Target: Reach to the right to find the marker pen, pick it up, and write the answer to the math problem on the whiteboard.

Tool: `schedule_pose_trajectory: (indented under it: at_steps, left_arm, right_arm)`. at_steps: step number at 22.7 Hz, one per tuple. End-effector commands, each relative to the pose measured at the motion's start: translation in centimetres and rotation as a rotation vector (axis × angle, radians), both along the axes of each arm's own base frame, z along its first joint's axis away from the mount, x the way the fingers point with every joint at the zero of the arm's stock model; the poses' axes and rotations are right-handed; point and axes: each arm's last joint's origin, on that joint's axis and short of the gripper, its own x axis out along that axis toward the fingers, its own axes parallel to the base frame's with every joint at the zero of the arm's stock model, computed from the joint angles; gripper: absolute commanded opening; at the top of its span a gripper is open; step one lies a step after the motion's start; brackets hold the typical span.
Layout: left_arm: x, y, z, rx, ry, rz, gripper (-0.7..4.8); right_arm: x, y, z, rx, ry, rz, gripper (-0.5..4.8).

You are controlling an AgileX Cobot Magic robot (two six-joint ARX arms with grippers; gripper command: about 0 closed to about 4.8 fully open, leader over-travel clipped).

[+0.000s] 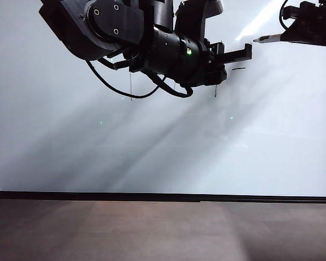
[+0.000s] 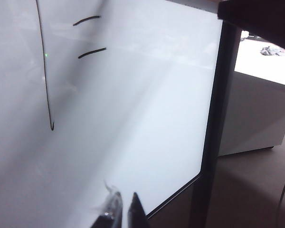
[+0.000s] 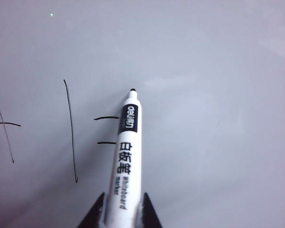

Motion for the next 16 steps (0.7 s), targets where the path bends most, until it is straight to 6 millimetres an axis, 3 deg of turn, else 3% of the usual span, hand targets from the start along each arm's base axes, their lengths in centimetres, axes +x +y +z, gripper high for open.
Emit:
schedule_pose_trajectory:
  at_steps: [1, 10, 16]
  left_arm:
    - [-0.1, -0.1, 0.3, -0.008, -0.011, -0.003, 0.27]
    - [-0.1, -0.1, 0.3, -0.008, -0.011, -0.003, 0.27]
    - [-0.1, -0.1, 0.3, -0.007, -0.01, -0.003, 0.27]
  right_arm:
    - [0.0, 0.0, 0.6, -0.002, -0.037, 0.005, -0.09]
    - [0.0, 0.1, 0.6, -0.005, -0.037, 0.027, -0.09]
    - [1.4, 0.2, 0.9, -0.006, -0.008, 0.032, -0.09]
